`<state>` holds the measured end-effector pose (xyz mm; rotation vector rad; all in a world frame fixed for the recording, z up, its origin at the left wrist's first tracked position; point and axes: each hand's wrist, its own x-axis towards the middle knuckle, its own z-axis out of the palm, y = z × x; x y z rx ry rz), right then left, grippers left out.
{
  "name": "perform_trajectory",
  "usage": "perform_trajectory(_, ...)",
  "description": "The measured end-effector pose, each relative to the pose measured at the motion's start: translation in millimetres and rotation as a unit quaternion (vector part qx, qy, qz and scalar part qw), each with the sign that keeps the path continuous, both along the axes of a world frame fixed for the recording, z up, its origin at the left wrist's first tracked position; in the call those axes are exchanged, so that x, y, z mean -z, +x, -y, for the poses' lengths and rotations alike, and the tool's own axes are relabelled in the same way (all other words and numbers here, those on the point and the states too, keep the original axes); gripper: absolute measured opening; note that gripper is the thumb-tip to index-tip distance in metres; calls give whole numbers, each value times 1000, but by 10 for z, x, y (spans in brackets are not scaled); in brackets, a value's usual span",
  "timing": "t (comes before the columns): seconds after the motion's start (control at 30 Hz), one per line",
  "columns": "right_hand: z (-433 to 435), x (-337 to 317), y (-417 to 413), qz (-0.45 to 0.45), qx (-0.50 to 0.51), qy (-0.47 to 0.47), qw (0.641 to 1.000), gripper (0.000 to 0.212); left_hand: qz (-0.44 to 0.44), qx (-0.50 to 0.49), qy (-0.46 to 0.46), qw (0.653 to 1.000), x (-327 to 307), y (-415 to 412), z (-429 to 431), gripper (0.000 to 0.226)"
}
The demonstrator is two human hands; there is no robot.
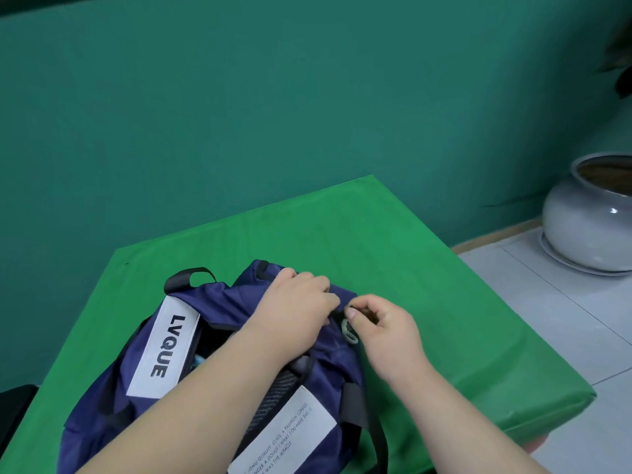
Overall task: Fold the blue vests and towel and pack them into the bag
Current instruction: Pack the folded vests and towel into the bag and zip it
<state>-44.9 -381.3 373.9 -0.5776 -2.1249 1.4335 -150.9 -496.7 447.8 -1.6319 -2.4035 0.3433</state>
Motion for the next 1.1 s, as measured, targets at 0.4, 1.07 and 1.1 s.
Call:
perform_trajectory(0.4,-67,32,-17,51,1,-69,996,20,26,6,60,998,-14,-105,122,16)
perform_trajectory(1.07,-9,-369,91,-89,-19,-123,988,35,-22,18,35,999,-437,242,159,29)
perform_trajectory(1.1,-10,-360,107,-89,-23,-127,988,35,-13,24,29,999,-392,250,146,27)
